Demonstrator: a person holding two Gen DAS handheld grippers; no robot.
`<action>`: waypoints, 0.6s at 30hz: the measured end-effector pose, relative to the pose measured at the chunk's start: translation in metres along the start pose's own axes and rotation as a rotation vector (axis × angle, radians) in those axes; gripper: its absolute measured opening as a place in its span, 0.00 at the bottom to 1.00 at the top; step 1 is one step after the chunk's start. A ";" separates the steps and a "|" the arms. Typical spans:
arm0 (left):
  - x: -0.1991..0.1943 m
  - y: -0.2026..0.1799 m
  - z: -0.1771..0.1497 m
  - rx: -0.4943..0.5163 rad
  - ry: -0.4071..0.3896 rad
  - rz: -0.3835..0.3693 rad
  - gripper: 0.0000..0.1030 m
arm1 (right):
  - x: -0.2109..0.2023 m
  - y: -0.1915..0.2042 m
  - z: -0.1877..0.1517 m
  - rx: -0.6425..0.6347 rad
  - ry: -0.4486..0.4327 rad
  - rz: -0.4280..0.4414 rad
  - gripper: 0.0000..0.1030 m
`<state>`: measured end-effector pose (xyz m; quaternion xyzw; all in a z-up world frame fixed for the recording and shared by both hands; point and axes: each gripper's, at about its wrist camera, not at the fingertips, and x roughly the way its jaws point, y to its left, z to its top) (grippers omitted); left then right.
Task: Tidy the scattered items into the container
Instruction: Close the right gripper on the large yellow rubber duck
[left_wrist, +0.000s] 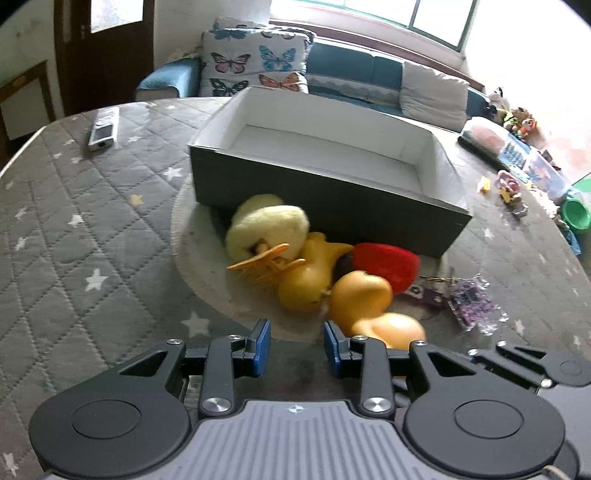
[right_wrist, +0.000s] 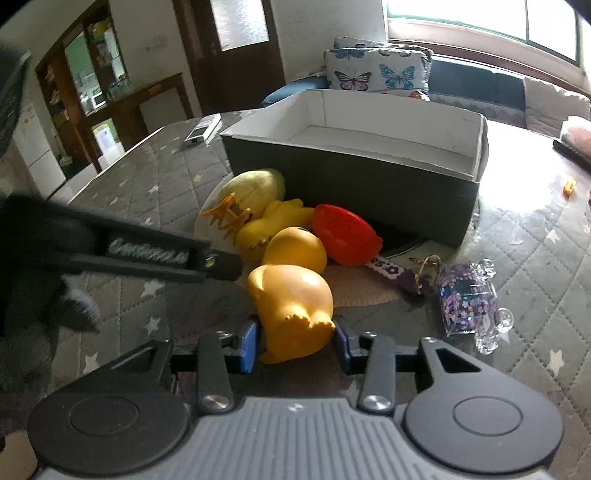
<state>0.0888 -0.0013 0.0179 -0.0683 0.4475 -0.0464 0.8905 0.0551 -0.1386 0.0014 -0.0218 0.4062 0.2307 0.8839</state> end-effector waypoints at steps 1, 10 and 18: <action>0.001 -0.001 0.001 -0.005 0.006 -0.007 0.34 | -0.001 0.001 0.000 -0.001 -0.002 0.001 0.40; 0.003 -0.004 0.012 -0.022 0.018 -0.042 0.34 | -0.005 0.001 0.001 0.011 -0.036 -0.013 0.52; 0.004 -0.013 0.025 -0.021 0.024 -0.100 0.34 | 0.002 -0.004 0.004 0.052 -0.040 0.019 0.44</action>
